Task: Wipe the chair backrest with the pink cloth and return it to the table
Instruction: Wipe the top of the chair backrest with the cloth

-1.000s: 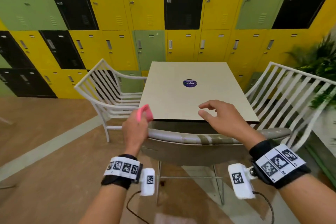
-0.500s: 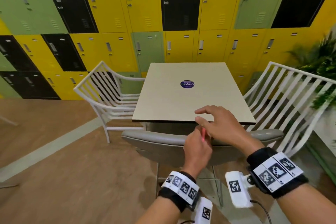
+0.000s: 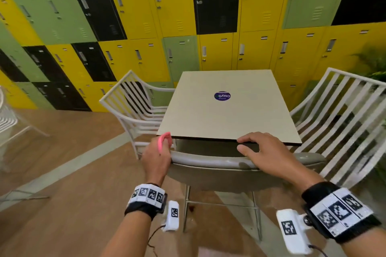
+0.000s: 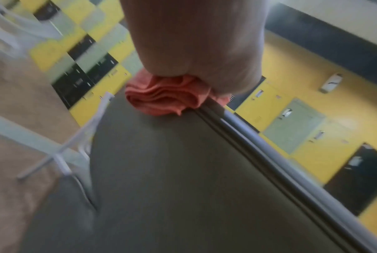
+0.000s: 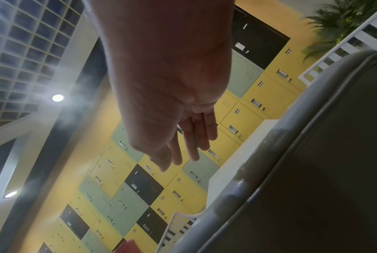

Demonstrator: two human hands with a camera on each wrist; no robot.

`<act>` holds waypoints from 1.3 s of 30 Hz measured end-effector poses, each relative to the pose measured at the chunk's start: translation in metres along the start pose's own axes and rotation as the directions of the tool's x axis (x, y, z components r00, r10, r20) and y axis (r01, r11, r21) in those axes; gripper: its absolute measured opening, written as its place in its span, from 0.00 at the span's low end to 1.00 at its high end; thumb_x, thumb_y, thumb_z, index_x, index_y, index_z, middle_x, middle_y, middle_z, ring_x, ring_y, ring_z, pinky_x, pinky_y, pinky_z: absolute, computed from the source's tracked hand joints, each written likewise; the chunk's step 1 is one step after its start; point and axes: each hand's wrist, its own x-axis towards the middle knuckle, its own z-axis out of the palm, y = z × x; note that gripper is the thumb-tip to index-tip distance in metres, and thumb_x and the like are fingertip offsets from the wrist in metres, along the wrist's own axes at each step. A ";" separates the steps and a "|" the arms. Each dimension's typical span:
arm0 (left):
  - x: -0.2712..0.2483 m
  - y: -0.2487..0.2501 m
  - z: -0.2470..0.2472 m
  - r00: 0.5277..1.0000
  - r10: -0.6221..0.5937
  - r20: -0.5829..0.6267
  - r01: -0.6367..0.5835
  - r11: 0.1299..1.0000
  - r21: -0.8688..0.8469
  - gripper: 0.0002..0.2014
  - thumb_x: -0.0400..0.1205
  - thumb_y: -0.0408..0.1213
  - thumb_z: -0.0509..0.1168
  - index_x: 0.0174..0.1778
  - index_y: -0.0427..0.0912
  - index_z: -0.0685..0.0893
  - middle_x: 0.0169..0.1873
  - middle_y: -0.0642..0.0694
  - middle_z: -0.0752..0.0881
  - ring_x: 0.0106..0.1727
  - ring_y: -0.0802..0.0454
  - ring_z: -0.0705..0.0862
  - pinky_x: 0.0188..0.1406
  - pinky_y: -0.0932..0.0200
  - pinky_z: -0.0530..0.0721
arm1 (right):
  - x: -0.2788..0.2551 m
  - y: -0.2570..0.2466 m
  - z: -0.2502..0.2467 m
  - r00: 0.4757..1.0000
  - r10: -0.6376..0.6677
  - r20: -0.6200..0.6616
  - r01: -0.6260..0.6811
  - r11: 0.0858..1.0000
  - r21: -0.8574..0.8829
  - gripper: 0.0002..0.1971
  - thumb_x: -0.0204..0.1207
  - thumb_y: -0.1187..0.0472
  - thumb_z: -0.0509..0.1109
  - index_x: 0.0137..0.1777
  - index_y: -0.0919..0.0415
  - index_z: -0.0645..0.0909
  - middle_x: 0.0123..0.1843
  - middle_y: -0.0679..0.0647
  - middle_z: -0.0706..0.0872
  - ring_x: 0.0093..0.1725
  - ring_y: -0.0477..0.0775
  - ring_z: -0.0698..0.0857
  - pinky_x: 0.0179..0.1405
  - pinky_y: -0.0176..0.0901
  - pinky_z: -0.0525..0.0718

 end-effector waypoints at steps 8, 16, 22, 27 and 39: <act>-0.102 0.117 0.074 0.956 0.230 0.180 -0.154 0.921 -0.359 0.13 0.93 0.40 0.62 0.69 0.58 0.88 0.54 0.60 0.91 0.55 0.67 0.88 0.55 0.68 0.86 | 0.009 -0.003 -0.001 0.996 -0.078 0.039 0.077 0.997 0.026 0.19 0.83 0.39 0.67 0.70 0.42 0.83 0.68 0.38 0.84 0.70 0.46 0.77 0.65 0.43 0.74; -0.012 0.045 0.004 0.993 -0.098 -0.067 0.094 0.993 -0.065 0.14 0.93 0.44 0.60 0.66 0.56 0.90 0.51 0.54 0.89 0.56 0.44 0.89 0.56 0.50 0.83 | 0.000 0.049 -0.026 0.999 -0.043 -0.016 0.044 0.997 0.063 0.20 0.82 0.37 0.66 0.73 0.34 0.77 0.69 0.36 0.82 0.69 0.43 0.79 0.68 0.49 0.80; -0.061 0.078 0.073 0.999 0.050 0.006 -0.051 0.990 0.133 0.12 0.90 0.48 0.62 0.61 0.54 0.90 0.46 0.48 0.94 0.49 0.43 0.91 0.49 0.46 0.89 | -0.014 0.074 -0.035 1.000 -0.012 -0.012 0.012 0.999 0.042 0.18 0.83 0.42 0.68 0.72 0.37 0.78 0.69 0.38 0.83 0.70 0.45 0.78 0.67 0.46 0.78; -0.123 0.165 0.130 0.997 0.081 0.007 -0.081 0.997 -0.019 0.11 0.91 0.46 0.63 0.63 0.55 0.90 0.44 0.54 0.92 0.45 0.54 0.84 0.50 0.49 0.87 | -0.019 0.080 -0.038 1.000 0.023 -0.008 -0.023 0.999 0.025 0.22 0.82 0.43 0.69 0.76 0.40 0.76 0.71 0.42 0.83 0.72 0.49 0.78 0.69 0.50 0.78; -0.036 0.098 0.015 0.932 -0.355 0.071 0.348 0.827 -0.441 0.05 0.88 0.46 0.66 0.49 0.57 0.87 0.53 0.37 0.93 0.45 0.39 0.90 0.54 0.34 0.92 | -0.034 0.091 -0.045 0.995 0.081 -0.050 -0.078 0.995 0.060 0.26 0.83 0.38 0.66 0.79 0.43 0.73 0.73 0.44 0.83 0.72 0.50 0.79 0.70 0.54 0.80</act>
